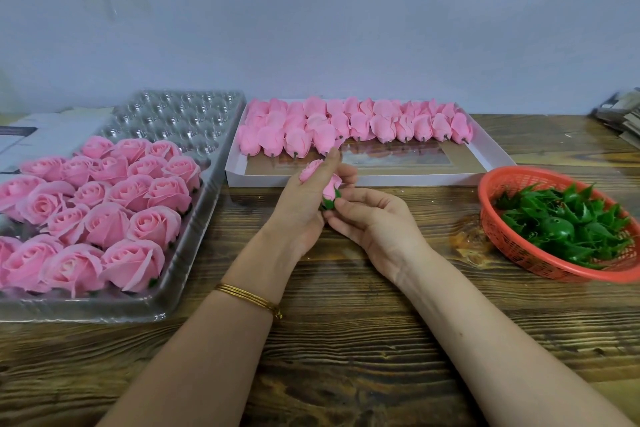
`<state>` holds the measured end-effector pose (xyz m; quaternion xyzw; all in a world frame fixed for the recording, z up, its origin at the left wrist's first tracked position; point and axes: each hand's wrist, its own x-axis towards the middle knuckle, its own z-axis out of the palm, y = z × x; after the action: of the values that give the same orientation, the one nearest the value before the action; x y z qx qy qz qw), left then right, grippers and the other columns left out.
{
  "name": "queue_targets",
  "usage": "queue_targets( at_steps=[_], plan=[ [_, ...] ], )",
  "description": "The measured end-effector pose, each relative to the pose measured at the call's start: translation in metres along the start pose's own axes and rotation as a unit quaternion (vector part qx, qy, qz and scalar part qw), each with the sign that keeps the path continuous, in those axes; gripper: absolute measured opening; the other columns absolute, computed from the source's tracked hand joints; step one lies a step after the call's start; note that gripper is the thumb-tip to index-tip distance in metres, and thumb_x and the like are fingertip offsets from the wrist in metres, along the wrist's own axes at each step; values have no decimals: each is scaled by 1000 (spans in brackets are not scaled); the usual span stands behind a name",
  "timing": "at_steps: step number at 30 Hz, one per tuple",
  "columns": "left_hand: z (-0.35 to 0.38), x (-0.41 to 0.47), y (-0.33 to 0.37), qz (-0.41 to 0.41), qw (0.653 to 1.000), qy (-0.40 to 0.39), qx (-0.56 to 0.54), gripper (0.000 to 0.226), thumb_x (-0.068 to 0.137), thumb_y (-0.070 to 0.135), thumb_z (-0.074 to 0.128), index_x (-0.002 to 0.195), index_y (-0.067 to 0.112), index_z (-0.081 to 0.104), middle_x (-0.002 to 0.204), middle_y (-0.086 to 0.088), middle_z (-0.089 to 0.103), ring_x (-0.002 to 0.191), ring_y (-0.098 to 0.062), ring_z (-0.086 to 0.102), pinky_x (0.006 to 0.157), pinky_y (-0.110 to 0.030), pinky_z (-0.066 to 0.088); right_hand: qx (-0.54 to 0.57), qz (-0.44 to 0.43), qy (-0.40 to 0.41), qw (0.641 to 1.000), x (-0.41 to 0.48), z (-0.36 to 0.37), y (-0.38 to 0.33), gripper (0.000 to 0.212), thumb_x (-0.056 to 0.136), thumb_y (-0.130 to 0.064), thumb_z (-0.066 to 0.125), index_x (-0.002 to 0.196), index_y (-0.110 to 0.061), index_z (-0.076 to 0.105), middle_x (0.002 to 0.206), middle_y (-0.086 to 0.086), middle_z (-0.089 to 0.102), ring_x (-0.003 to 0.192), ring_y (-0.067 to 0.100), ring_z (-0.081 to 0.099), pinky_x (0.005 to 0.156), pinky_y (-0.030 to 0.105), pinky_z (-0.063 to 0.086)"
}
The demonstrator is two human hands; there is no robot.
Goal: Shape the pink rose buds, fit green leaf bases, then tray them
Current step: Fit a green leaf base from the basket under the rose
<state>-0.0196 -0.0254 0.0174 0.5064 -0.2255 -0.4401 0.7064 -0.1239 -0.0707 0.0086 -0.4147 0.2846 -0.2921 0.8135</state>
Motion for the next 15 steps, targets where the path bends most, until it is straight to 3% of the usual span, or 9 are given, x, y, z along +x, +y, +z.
queue_targets(
  at_steps=[6,11,15],
  plan=[
    [-1,0,0,-2,1000,-6,1,44,96,39,58,56,25,72,70,6,66,68,-6,63,73,-24,48,-3,16,-15,1000,2,0,0,13,87,9,60,94,0,68,82,12,74,71,19,72,70,26,60],
    [-1,0,0,-1,1000,-6,9,43,96,39,58,57,24,70,72,4,67,67,-7,61,67,-24,46,7,-12,-20,1000,3,-1,1,18,86,15,58,88,0,67,80,11,74,75,20,73,69,26,60],
    [-1,-1,1,-6,1000,-6,15,40,95,40,60,61,20,69,72,2,68,65,-9,64,60,-23,51,-23,-26,-24,999,3,-2,2,21,86,15,57,95,-1,67,78,8,73,75,15,72,69,22,58]
  ],
)
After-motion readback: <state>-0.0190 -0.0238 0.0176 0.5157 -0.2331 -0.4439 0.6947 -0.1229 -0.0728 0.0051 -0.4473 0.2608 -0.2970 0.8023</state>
